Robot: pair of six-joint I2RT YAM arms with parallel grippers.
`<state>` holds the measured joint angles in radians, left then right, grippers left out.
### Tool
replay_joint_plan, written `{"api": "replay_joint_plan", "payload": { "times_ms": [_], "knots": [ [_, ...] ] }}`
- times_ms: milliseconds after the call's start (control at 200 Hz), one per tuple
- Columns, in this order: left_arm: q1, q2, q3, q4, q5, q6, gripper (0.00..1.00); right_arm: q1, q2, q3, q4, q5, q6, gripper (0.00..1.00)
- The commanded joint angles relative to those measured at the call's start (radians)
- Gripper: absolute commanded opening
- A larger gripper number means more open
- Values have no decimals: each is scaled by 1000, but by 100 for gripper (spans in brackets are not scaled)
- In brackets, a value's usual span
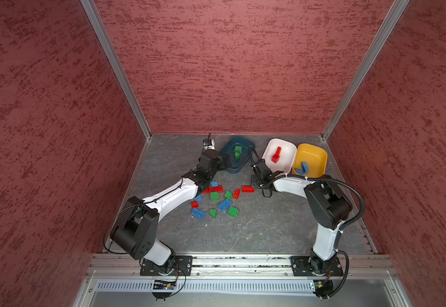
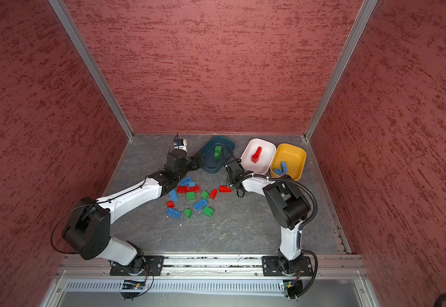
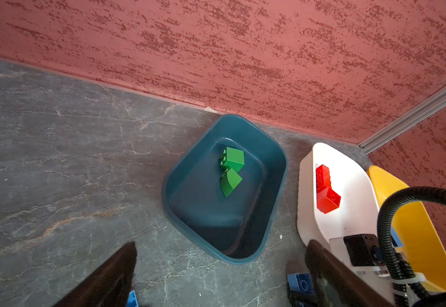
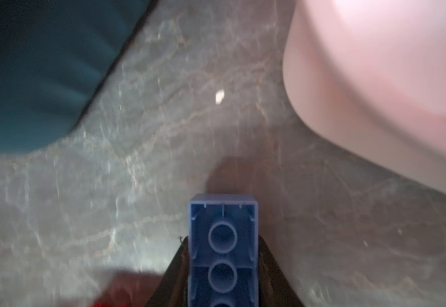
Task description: Sort the legos into containers by color
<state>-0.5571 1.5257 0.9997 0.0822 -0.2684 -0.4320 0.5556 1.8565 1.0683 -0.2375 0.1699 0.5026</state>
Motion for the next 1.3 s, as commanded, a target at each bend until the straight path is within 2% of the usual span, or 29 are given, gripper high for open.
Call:
{"api": "replay_joint_plan", "payload": {
  "times_ms": [0, 75, 316, 446, 616, 847, 1022, 1127, 1297],
  "knots": [
    [-20, 25, 47, -21, -9, 23, 99, 6, -123, -80, 69, -62, -64, 22],
    [-27, 43, 68, -34, -10, 30, 99, 4, -199, -140, 99, -84, -72, 20],
    [-38, 96, 125, -36, 97, 41, 99, -66, -451, -288, 206, -161, -32, 15],
    [-40, 107, 128, -5, 133, 45, 99, -147, -554, -335, 240, -174, -2, 15],
    [-41, 113, 133, 15, 173, 49, 99, -304, -621, -387, 297, -289, 74, 14],
    [-41, 103, 110, 48, 217, 52, 99, -538, -579, -421, 326, -340, 144, 13],
    [-43, 100, 103, 24, 229, 50, 99, -667, -479, -357, 306, -345, 53, 14],
    [-42, 94, 101, -22, 224, 44, 99, -721, -379, -281, 296, -381, 43, 15],
    [-47, 66, 61, -69, 236, 31, 99, -739, -234, -129, 262, -327, -5, 16]
  ]
}}
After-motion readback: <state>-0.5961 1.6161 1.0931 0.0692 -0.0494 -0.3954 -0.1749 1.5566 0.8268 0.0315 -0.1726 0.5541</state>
